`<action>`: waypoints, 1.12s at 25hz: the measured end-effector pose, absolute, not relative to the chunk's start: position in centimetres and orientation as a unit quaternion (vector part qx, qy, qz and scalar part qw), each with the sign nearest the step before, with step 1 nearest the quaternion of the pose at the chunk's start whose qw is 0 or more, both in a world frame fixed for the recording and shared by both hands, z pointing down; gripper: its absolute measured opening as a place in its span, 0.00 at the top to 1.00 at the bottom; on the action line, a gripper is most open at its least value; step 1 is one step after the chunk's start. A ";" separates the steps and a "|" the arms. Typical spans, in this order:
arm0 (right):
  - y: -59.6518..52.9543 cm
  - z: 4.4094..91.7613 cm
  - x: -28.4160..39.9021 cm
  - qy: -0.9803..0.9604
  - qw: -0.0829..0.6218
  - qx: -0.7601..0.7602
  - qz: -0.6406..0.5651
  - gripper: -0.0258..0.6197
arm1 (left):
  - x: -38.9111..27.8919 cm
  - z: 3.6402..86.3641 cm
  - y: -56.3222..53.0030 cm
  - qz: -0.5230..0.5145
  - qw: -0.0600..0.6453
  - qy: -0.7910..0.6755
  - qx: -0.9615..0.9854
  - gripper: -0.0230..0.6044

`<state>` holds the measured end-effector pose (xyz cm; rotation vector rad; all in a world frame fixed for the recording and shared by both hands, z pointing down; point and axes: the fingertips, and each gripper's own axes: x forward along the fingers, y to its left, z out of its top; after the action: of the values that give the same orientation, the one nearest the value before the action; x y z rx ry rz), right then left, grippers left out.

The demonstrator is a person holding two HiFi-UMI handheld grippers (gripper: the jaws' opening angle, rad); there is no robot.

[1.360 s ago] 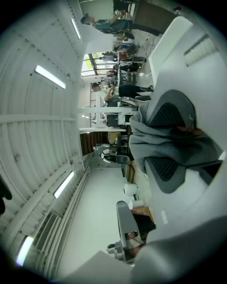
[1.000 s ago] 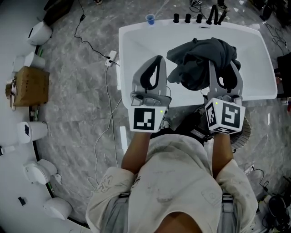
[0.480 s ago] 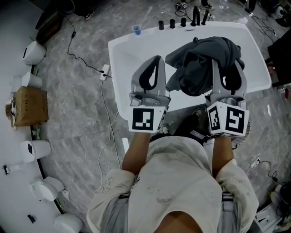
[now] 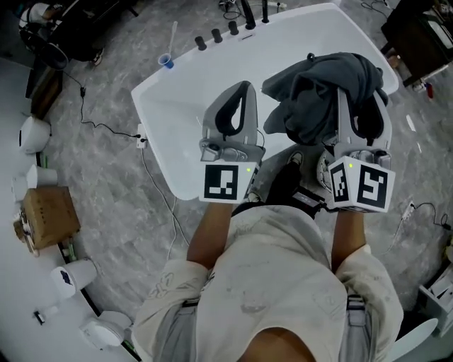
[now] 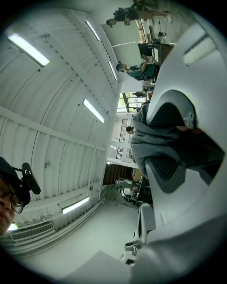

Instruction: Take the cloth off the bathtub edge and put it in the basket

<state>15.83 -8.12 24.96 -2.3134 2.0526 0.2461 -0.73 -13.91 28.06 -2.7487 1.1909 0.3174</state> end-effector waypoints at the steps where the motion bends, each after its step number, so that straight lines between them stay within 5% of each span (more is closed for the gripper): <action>1: -7.2 25.1 17.1 0.648 0.014 -0.758 0.079 0.68 | 0.6 28.3 -13.7 0.104 0.061 0.380 -0.917 0.97; 17: 6.0 26.3 33.1 0.438 -0.022 -0.896 0.070 0.68 | 18.8 30.6 -9.3 0.091 0.031 0.180 -0.979 0.96; 28: 12.1 27.4 38.3 0.333 -0.048 -0.941 0.046 0.68 | 27.8 30.8 -5.2 0.091 0.011 0.060 -0.994 0.96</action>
<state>38.26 12.14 27.36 -3.0499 1.0781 0.1499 27.77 -5.21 30.76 -3.1008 0.1868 0.2853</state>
